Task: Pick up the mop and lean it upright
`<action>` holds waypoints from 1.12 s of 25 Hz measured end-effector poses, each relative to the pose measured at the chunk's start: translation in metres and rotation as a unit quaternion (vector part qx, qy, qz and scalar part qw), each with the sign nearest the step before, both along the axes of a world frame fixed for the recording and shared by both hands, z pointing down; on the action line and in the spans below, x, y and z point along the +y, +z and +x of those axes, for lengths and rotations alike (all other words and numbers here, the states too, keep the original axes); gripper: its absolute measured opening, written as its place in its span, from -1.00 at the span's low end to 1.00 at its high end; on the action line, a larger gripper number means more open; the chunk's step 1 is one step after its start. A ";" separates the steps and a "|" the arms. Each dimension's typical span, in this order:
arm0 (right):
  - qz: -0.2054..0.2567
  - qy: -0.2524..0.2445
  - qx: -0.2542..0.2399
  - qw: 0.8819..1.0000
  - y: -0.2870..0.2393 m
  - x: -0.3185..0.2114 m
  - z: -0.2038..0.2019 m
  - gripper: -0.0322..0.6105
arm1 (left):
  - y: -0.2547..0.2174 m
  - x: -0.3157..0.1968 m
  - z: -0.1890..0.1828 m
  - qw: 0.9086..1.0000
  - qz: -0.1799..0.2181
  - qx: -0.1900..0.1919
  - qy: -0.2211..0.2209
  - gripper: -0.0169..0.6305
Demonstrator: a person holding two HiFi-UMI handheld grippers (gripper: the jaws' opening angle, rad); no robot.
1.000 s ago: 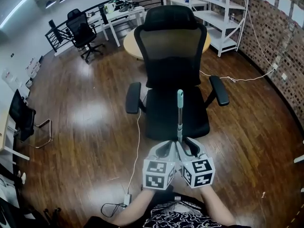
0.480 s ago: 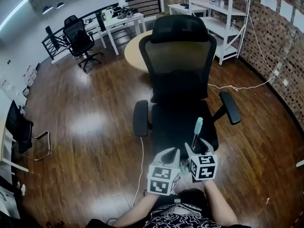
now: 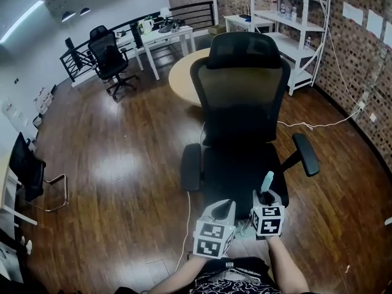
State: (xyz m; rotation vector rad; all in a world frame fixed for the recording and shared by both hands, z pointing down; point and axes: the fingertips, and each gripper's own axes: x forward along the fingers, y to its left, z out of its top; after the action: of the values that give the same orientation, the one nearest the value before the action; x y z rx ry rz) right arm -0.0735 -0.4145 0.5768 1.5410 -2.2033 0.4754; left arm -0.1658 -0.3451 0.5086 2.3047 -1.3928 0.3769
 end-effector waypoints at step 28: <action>0.121 -0.057 -0.040 0.990 -0.167 0.159 0.082 -0.62 | -0.033 0.082 0.105 0.999 0.035 0.022 0.003 -0.93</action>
State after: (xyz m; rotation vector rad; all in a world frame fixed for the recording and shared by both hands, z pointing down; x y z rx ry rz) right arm 0.0089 -0.2553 0.4102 1.5263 -2.4716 0.2457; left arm -0.0608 -0.2629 0.4754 2.3584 -1.3989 0.2825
